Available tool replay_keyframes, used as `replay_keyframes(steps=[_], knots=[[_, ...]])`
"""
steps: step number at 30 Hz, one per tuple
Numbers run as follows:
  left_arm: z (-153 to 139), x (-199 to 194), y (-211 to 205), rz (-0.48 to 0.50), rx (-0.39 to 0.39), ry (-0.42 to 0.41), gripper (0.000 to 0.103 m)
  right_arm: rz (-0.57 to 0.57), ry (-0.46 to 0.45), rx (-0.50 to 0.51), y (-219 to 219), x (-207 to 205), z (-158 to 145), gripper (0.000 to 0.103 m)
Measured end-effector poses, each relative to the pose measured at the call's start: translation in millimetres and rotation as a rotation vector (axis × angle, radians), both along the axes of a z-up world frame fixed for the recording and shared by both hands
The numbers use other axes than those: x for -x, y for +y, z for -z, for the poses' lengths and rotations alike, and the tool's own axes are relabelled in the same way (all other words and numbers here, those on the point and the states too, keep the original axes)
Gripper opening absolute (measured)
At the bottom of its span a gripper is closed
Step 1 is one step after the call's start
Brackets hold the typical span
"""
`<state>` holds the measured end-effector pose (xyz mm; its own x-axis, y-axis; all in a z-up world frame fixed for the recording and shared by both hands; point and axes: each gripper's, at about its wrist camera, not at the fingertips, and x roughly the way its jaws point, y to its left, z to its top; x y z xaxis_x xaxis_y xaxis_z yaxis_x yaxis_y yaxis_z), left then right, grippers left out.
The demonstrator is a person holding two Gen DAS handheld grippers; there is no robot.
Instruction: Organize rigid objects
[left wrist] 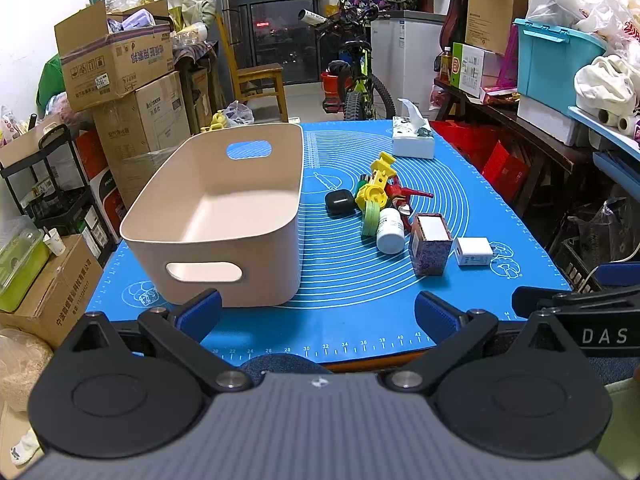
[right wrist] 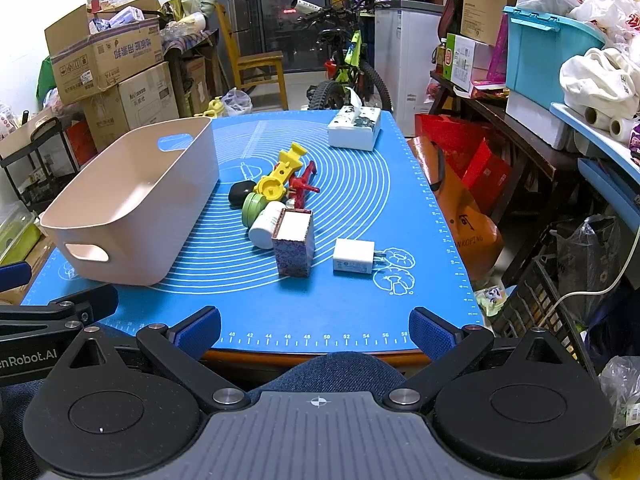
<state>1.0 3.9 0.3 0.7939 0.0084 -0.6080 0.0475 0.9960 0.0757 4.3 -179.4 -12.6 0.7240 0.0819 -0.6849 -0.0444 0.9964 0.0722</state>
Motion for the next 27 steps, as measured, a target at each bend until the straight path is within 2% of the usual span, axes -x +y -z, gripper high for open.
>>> replay_keyframes(steps=[27], knots=[[2.6, -1.2, 0.4, 0.002, 0.004, 0.005, 0.101, 0.000, 0.000, 0.000, -0.4, -0.2, -0.4, 0.099]])
